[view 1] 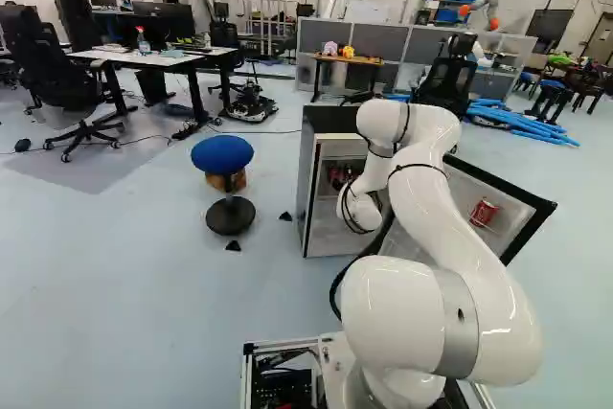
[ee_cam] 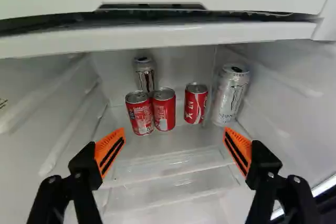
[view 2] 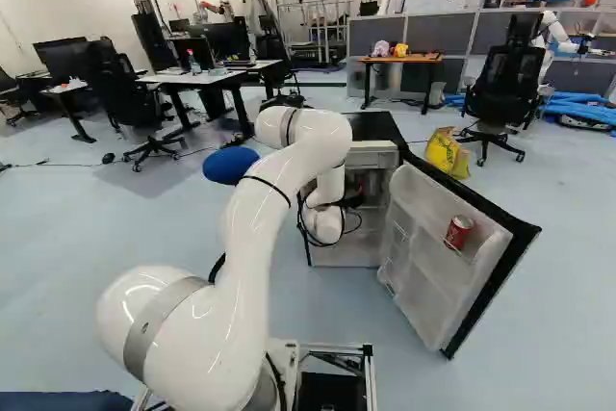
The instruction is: Grab a drink from the fridge
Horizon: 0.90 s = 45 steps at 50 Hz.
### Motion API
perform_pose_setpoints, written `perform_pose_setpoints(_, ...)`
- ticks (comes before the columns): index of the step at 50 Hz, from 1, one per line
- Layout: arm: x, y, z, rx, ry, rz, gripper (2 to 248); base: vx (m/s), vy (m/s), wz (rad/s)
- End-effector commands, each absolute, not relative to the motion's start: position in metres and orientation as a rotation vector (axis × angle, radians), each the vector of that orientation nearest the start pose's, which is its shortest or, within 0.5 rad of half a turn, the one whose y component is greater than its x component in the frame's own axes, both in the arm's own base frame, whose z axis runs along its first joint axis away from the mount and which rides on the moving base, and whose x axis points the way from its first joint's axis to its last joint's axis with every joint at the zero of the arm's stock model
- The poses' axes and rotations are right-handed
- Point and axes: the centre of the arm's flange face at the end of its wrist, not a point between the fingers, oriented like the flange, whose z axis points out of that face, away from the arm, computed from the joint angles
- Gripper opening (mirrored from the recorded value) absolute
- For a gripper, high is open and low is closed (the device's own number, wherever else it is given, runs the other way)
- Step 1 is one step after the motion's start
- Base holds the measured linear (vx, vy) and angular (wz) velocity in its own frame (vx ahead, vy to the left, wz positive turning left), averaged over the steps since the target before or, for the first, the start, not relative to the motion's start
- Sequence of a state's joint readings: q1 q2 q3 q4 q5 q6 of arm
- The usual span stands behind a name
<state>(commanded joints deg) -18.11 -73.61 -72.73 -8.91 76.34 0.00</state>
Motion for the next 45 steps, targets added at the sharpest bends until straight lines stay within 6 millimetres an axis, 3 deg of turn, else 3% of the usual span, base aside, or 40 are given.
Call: perform_pose_setpoints(45,0.619,-0.176,-0.002,-2.588,0.176,-1.932,247,0.000,0.000,0.000)
